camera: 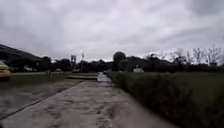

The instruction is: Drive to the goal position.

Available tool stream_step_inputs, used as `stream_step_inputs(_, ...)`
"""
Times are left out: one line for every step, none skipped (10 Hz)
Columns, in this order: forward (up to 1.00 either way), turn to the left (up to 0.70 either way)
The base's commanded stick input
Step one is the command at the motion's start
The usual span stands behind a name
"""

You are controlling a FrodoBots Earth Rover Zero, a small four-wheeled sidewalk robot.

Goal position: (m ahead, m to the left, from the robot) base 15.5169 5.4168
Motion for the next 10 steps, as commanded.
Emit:
stream_step_inputs(0.50, 0.00)
stream_step_inputs(0.50, 0.00)
stream_step_inputs(0.50, 0.00)
stream_step_inputs(0.50, 0.00)
stream_step_inputs(0.50, 0.00)
stream_step_inputs(0.50, 0.00)
stream_step_inputs(0.50, 0.00)
stream_step_inputs(0.50, 0.00)
stream_step_inputs(0.50, 0.00)
stream_step_inputs(0.50, 0.00)
